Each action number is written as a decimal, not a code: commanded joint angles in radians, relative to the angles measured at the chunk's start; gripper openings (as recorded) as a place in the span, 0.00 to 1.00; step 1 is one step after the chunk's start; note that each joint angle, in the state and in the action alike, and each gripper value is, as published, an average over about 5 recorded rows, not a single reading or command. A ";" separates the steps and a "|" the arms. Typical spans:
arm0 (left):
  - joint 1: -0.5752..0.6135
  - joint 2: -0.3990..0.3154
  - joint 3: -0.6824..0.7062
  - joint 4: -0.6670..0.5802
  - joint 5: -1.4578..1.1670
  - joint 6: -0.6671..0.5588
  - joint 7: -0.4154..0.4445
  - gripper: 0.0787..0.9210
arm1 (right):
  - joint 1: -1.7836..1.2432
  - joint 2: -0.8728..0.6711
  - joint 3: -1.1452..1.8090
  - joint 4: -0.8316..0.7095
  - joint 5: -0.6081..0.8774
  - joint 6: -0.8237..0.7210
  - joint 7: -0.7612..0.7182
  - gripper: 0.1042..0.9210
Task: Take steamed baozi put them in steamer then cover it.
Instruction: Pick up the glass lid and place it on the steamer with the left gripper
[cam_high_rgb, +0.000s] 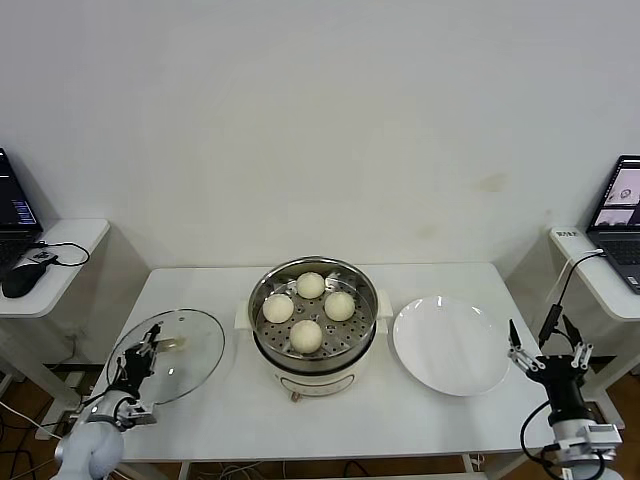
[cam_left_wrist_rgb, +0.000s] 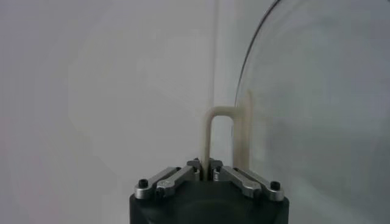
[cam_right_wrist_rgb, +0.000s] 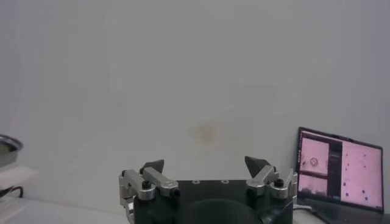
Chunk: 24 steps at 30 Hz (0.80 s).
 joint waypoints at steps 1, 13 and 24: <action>0.164 0.060 -0.114 -0.371 -0.089 0.154 0.069 0.08 | 0.001 -0.001 -0.012 0.004 -0.006 0.000 -0.001 0.88; 0.206 0.206 -0.080 -0.716 -0.211 0.359 0.230 0.08 | 0.003 0.002 -0.065 -0.025 -0.062 0.002 -0.015 0.88; 0.013 0.274 0.272 -0.757 -0.260 0.530 0.237 0.08 | 0.029 0.049 -0.138 -0.064 -0.226 0.005 -0.010 0.88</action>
